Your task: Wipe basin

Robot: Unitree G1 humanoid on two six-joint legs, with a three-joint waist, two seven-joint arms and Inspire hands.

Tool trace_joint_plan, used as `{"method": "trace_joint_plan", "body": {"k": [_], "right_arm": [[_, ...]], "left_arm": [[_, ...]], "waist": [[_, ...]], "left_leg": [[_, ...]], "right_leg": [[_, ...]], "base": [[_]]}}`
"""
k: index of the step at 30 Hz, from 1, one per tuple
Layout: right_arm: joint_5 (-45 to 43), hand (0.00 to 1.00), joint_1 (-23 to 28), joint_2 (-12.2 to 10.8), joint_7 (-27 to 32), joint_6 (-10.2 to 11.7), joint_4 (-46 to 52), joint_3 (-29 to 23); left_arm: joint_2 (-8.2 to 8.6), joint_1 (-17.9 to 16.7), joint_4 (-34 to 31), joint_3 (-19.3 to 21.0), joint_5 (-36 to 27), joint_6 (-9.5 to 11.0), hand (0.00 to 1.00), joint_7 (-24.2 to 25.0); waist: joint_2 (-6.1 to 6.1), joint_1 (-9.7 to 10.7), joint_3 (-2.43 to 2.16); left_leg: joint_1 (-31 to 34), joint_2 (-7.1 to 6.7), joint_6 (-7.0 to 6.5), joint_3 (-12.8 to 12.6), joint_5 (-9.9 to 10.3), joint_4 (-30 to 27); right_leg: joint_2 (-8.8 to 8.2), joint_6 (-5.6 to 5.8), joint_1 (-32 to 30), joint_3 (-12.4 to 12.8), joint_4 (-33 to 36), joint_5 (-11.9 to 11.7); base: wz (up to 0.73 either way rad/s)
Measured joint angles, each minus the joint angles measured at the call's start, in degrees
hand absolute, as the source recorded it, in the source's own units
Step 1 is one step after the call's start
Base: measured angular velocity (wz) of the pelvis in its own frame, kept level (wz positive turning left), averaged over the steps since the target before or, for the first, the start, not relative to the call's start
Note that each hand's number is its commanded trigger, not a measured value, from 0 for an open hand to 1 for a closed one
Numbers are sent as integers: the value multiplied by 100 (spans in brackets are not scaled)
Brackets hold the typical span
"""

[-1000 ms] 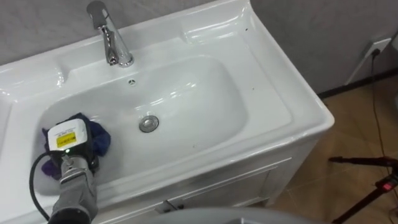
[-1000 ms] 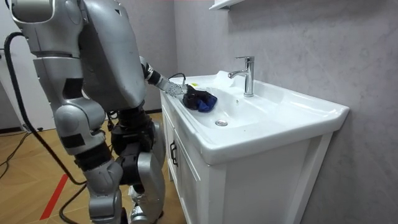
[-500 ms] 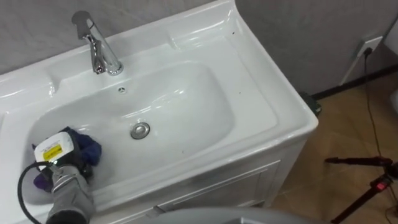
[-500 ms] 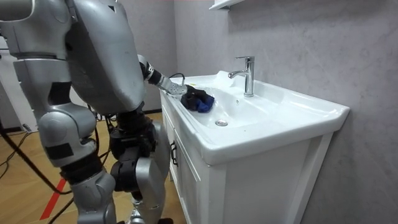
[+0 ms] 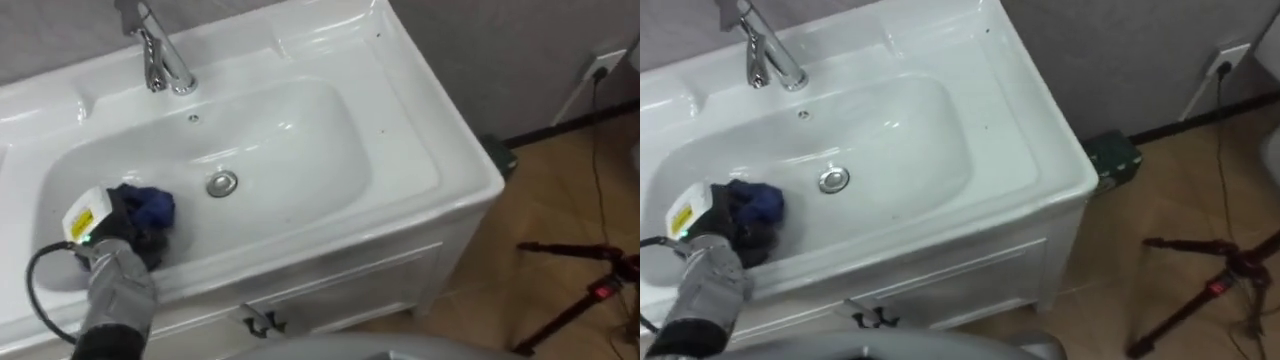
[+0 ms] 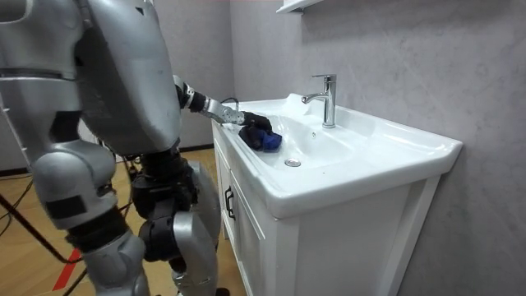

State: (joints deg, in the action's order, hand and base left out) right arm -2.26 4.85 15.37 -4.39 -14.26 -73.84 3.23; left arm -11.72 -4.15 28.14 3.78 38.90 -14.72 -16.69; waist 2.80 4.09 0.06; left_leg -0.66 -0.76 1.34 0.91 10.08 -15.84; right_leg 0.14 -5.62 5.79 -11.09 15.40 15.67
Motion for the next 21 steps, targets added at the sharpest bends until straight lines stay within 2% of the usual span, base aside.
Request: {"method": "trace_joint_plan", "body": {"k": [2, 3, 7, 9, 11, 15, 19, 21], "right_arm": [[-2, 0, -15, -19, 2, 103, 0, 0], [-2, 0, -45, -48, 7, 147, 0, 0], [102, 0, -32, -80, 4, 236, -54, 4], [173, 0, 51, -85, -8, 301, -172, -2], [197, 0, 124, -86, 3, 300, -247, -1], [198, 0, 332, -99, 1, 299, -266, -2], [201, 0, 336, -99, 4, 296, -279, -1], [201, 0, 318, -100, 11, 297, -282, 2]], "left_arm": [[-4, 0, -239, 11, 0, 0, 100, -16], [-4, 2, -422, 33, -1, 2, 100, -24], [-12, 3, -1005, 53, 1, 40, 100, -103], [-47, 2, -1551, 80, 13, 43, 100, -128], [-81, 2, -2047, 105, 10, 81, 100, -203], [-254, 23, -2899, 122, 4, 279, 100, -413], [-257, 23, -3343, 292, 8, 279, 100, -516], [-256, 23, -3454, 384, 7, 277, 100, -570]], "waist": [[-6, -4, 5], [8, 28, 28], [2, 4, 30], [2, 4, 33], [10, -12, 28], [12, -68, 32], [19, -182, 29], [57, -258, 14]], "left_leg": [[11, -8, -28, -90, 2, 48], [7, -26, -37, -92, 8, 50], [-5, -82, -51, -81, 16, 140], [-4, -93, -51, -73, 16, 181], [-19, -92, -52, -69, 16, 242], [-294, -85, -83, -86, -29, 592], [-333, -87, -76, -158, -38, 662], [-332, -84, -73, -197, -40, 653]], "right_leg": [[-14, 30, 41, -25, -125, -30], [-20, 53, 109, -61, -229, -49], [-42, 92, 198, -112, -377, -76], [-58, 105, 211, -183, -373, -83], [-58, 127, 251, -307, -373, -96], [-40, 130, 356, -320, -388, -98], [-37, 130, 430, -309, -553, -98], [-36, 130, 432, -306, -575, -98]], "base": [[12], [12], [11], [15], [20], [18], [-1], [-10]]}}
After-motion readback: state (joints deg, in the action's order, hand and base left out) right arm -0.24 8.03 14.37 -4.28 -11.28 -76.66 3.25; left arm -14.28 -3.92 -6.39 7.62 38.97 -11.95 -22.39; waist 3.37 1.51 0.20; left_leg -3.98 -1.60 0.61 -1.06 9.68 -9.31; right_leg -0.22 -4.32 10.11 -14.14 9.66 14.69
